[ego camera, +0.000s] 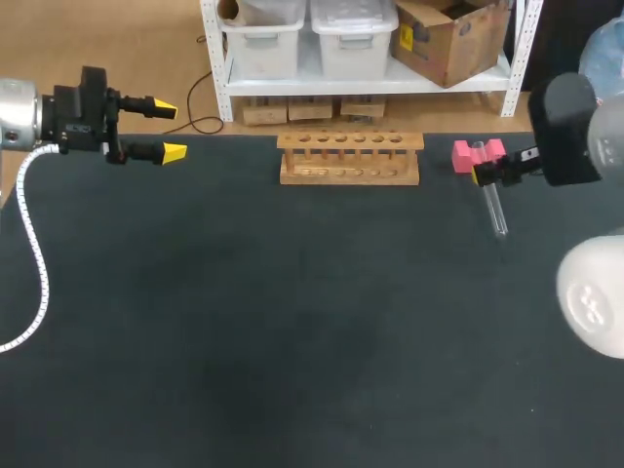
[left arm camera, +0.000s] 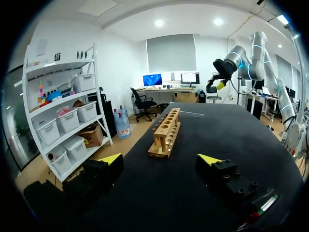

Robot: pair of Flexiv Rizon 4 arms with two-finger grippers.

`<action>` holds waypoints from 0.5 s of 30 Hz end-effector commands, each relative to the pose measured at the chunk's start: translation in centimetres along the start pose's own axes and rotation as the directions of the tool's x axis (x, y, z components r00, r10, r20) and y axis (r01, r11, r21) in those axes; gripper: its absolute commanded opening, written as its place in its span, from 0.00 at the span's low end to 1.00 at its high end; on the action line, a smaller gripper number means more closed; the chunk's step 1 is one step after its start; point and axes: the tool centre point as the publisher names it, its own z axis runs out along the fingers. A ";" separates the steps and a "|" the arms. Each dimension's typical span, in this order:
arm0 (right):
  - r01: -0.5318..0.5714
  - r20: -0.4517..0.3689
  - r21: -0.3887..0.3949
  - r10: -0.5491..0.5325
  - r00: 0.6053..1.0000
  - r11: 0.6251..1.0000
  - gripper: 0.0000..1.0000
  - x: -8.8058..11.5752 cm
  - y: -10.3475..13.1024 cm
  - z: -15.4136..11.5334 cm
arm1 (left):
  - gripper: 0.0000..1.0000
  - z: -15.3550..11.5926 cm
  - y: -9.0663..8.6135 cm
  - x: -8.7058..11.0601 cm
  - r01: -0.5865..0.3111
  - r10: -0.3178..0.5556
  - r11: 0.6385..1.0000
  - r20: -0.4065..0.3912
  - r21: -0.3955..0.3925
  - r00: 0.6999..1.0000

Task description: Grasp the test tube, adjust it, and insert it.

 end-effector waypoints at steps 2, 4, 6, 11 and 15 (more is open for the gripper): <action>-0.051 0.015 0.546 0.051 0.999 0.837 1.00 -0.4 0.2 2.7 | 1.00 0.0 -0.1 0.1 -0.002 0.002 1.000 0.002 -0.003 1.000; -0.061 0.014 0.563 0.064 0.998 0.824 1.00 -0.6 0.1 3.4 | 1.00 0.0 -0.1 0.1 -0.002 0.002 1.000 0.002 -0.003 1.000; -0.062 0.019 0.580 0.062 0.998 0.813 1.00 -0.7 0.0 4.1 | 1.00 0.0 -0.1 0.1 -0.002 0.002 1.000 0.002 -0.003 1.000; -0.092 0.036 0.613 0.088 0.995 0.784 1.00 -0.9 -0.6 5.5 | 1.00 0.0 -0.1 0.1 -0.002 0.002 1.000 0.002 -0.003 1.000; -0.129 0.051 0.631 0.124 0.991 0.765 1.00 -1.0 -1.7 6.8 | 1.00 0.0 -0.1 0.1 -0.002 0.002 1.000 0.002 -0.003 1.000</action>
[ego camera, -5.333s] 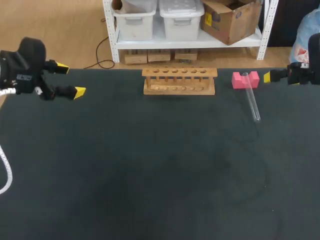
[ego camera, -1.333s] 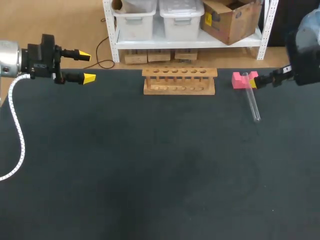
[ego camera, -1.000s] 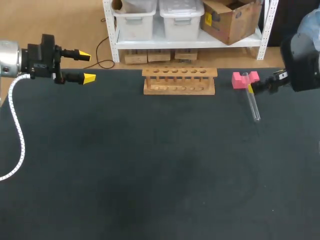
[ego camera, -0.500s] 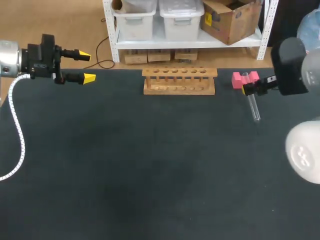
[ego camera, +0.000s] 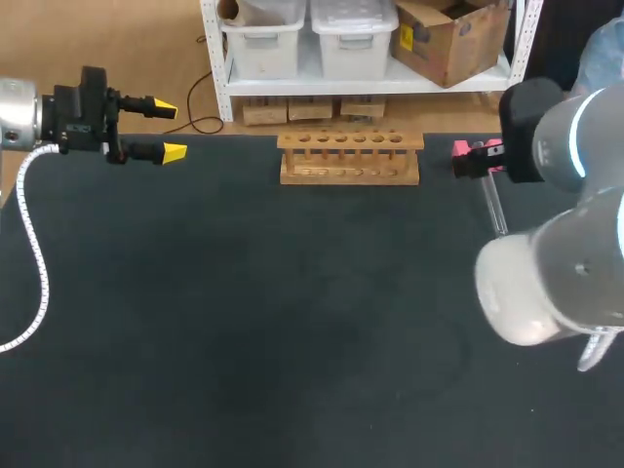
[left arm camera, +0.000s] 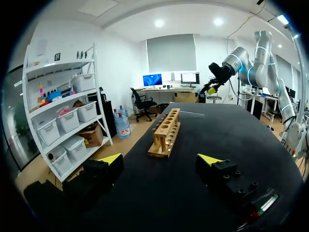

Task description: Grasp the test tube, adjust it, and insert it.

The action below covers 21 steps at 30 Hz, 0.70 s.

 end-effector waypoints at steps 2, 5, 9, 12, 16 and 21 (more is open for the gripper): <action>-0.019 0.027 0.509 0.006 1.000 0.861 1.00 -0.2 -0.4 2.9 | 1.00 0.0 -0.1 0.0 -0.002 0.002 1.000 0.002 -0.003 1.000; -0.029 0.049 0.518 0.004 0.999 0.855 1.00 -0.1 -1.0 3.9 | 1.00 0.0 -0.1 0.0 -0.002 0.002 1.000 0.002 -0.003 1.000; -0.038 0.084 0.514 -0.006 0.996 0.857 1.00 0.1 -1.6 5.0 | 1.00 0.0 -0.1 0.0 -0.002 0.002 1.000 0.002 -0.003 1.000; -0.042 0.090 0.503 -0.005 0.996 0.863 1.00 0.3 -1.9 5.7 | 1.00 0.0 -0.1 0.0 -0.002 0.002 1.000 0.002 -0.003 1.000; -0.052 0.080 0.479 0.016 0.997 0.876 1.00 0.3 -2.4 6.3 | 1.00 0.0 -0.1 0.0 -0.002 0.002 1.000 0.002 -0.003 1.000; -0.055 0.068 0.477 0.026 0.997 0.877 1.00 0.5 -2.9 7.1 | 1.00 0.0 -0.1 0.0 -0.002 0.002 1.000 0.002 -0.003 1.000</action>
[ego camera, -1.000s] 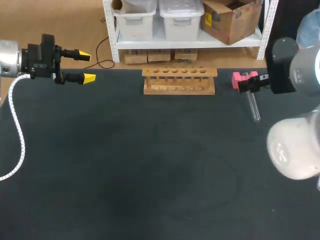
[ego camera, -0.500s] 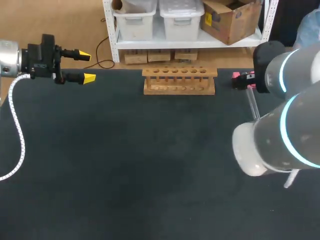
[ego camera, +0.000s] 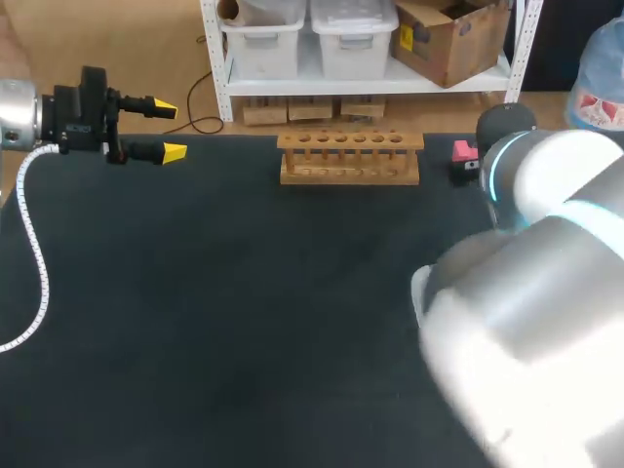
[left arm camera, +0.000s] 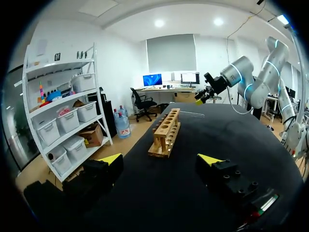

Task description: Grasp the test tube, adjust it, and insert it.

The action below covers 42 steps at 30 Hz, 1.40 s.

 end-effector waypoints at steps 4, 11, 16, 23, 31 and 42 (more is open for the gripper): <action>-0.022 -0.022 0.238 0.028 0.999 0.971 1.00 -0.2 -0.1 1.6 | 1.00 0.0 -0.1 0.1 -0.002 0.002 1.000 0.002 -0.003 1.000; -0.041 -0.043 0.249 0.053 0.998 0.968 1.00 0.0 -0.5 2.9 | 1.00 0.0 -0.1 0.1 -0.002 0.002 1.000 0.002 -0.003 1.000; -0.032 -0.059 0.246 0.048 0.997 0.969 1.00 0.3 -0.6 3.7 | 1.00 0.0 -0.1 0.1 -0.002 0.002 1.000 0.002 -0.003 1.000; -0.026 -0.090 0.198 0.044 0.995 0.980 1.00 0.5 -0.9 4.5 | 1.00 0.0 -0.1 0.1 -0.002 0.002 1.000 0.002 -0.003 1.000; -0.053 -0.126 0.132 0.070 0.990 0.990 1.00 1.2 -1.6 4.8 | 1.00 0.0 -0.1 0.1 -0.002 0.002 1.000 0.002 -0.003 1.000; -0.046 -0.159 0.009 0.047 0.986 0.999 1.00 1.6 -1.7 5.5 | 1.00 0.0 -0.1 0.1 -0.002 0.002 1.000 0.002 -0.003 1.000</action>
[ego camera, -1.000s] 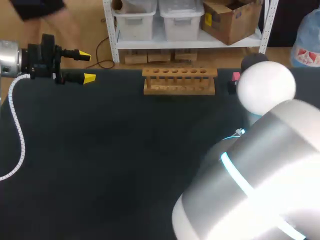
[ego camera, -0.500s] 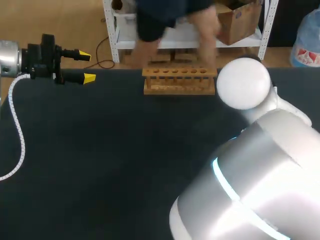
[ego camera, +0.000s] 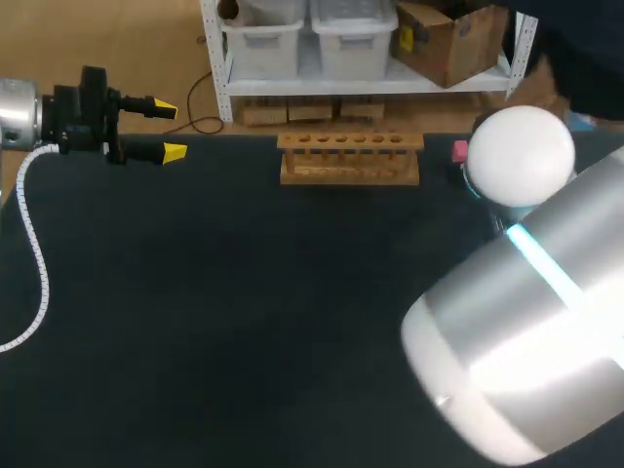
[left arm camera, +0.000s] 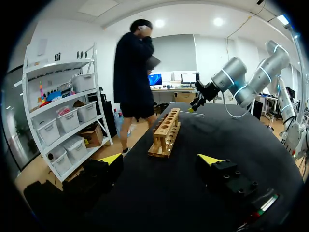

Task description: Grasp the test tube, adjust it, and insert it.

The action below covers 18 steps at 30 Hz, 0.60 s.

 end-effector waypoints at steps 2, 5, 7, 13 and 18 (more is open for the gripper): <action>0.007 -0.041 -0.108 -0.012 0.999 0.994 1.00 -0.3 -0.2 0.3 | 1.00 0.0 -0.1 0.1 -0.002 0.002 1.000 0.002 -0.003 1.000; 0.013 -0.042 -0.142 -0.019 0.999 0.990 1.00 -0.3 -0.1 0.5 | 1.00 0.0 -0.1 0.1 -0.002 0.002 1.000 0.002 -0.003 1.000; 0.013 -0.043 -0.173 -0.021 0.999 0.985 1.00 -0.3 0.0 0.6 | 1.00 0.0 -0.1 0.1 -0.002 0.002 1.000 0.002 -0.003 1.000; 0.036 -0.036 -0.249 -0.046 0.998 0.968 1.00 -0.2 0.1 1.1 | 1.00 0.0 -0.1 0.1 -0.002 0.002 1.000 0.002 -0.003 1.000; 0.054 -0.039 -0.266 -0.067 0.997 0.962 1.00 -0.1 0.2 1.6 | 1.00 0.0 -0.1 0.1 -0.002 0.002 1.000 0.002 -0.003 1.000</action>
